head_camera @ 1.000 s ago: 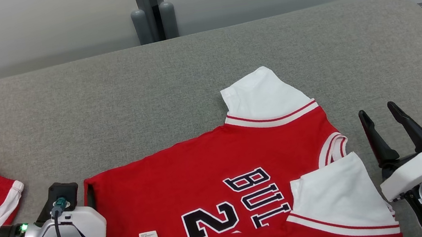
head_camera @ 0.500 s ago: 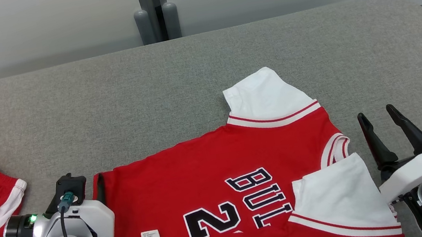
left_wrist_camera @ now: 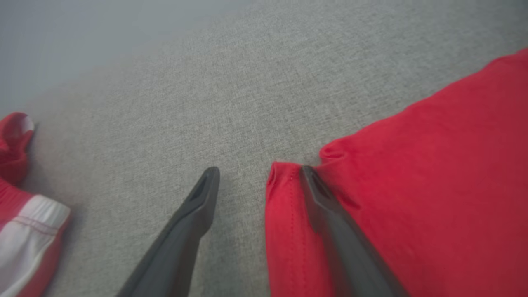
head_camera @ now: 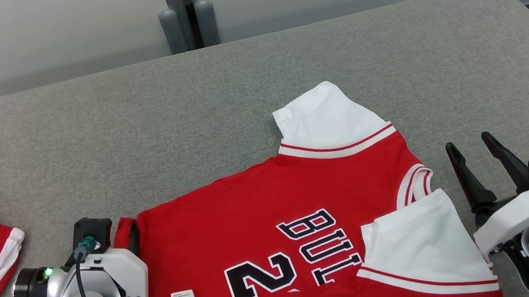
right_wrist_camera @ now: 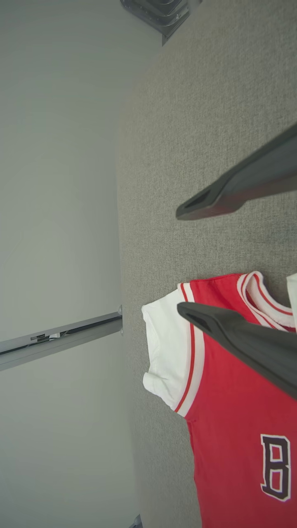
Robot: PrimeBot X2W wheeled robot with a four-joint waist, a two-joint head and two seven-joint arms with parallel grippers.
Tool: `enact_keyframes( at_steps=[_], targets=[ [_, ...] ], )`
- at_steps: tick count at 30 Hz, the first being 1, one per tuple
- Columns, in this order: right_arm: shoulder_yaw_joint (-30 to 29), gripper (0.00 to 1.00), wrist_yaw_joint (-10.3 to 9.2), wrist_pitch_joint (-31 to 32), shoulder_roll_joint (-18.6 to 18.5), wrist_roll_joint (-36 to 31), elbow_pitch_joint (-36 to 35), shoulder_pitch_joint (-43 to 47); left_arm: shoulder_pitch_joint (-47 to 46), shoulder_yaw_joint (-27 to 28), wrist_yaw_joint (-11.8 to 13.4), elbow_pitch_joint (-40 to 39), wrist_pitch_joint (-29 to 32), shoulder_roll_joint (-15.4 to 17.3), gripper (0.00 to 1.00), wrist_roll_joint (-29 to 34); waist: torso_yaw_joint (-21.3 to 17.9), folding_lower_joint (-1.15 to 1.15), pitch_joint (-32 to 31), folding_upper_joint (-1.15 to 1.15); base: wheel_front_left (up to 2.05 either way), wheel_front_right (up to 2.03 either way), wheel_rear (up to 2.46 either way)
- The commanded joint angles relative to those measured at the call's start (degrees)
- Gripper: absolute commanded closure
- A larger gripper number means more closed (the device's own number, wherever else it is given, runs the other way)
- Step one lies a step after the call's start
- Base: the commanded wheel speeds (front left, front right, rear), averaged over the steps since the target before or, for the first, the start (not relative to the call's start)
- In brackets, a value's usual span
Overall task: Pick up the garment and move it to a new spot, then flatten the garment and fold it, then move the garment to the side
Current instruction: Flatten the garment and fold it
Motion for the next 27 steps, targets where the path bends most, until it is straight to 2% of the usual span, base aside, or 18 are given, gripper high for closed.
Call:
enact_keyframes(
  at_steps=[1, 3, 4, 5, 6, 11, 19, 27],
  targets=[
    [-0.2, 0.0, 0.01, -0.15, -0.42, 0.22, 0.26, -0.66, -0.72, -0.18, -0.14, 0.4, 0.04, -0.15, 0.0, -0.26, -0.07, 0.0, 0.02, 0.0, 0.0, 0.0, 0.0],
    [-0.22, 0.0, 0.01, -0.15, -0.4, 0.23, 0.39, -0.65, -0.94, -0.38, -0.27, 1.02, -0.01, -0.36, 0.0, -0.27, -0.18, 0.0, 0.03, 0.0, 0.0, 0.0, 0.0],
    [-0.19, 0.0, 0.01, -0.15, -0.37, 0.22, 0.46, -0.69, -1.3, -0.61, -0.61, 1.62, -0.04, -0.45, 0.17, -0.32, -0.27, 0.0, 0.05, 0.0, 0.0, 0.0, 0.0],
    [-0.19, 0.0, 0.01, -0.15, -0.35, 0.22, 0.52, -0.68, -1.36, -0.79, -0.97, 1.99, 0.01, -0.56, 0.74, -0.31, -0.29, 0.0, 0.04, 0.0, 0.0, 0.0, 0.0],
    [-0.19, 0.0, 0.01, -0.15, -0.34, 0.24, 0.58, -0.64, -1.41, -0.94, -1.36, 2.31, 0.06, -0.63, 1.0, -0.34, -0.3, 0.0, -0.01, 0.0, 0.0, 0.0, 0.0],
    [-0.3, 0.0, 0.01, -0.15, -0.32, 0.19, 0.78, -0.24, -1.7, -0.98, -1.69, 2.73, -0.78, -0.68, 1.0, -0.85, 0.04, 0.0, -0.27, 0.0, 0.0, 0.0, 0.0],
    [-0.35, 0.0, 0.01, -0.15, -1.5, -0.37, 1.21, -1.42, -1.08, 0.02, 0.7, 0.09, -2.12, -1.12, 1.0, -1.13, 2.48, 0.0, -1.27, 0.0, 0.0, 0.0, 0.0],
    [5.57, 0.0, 0.0, 1.07, -3.96, 0.81, 6.98, -9.39, 1.18, 1.03, 2.98, -8.23, -2.22, -1.4, 1.0, 0.49, 6.15, 0.0, 0.03, 0.0, 0.0, 0.0, 0.0]
  ],
)
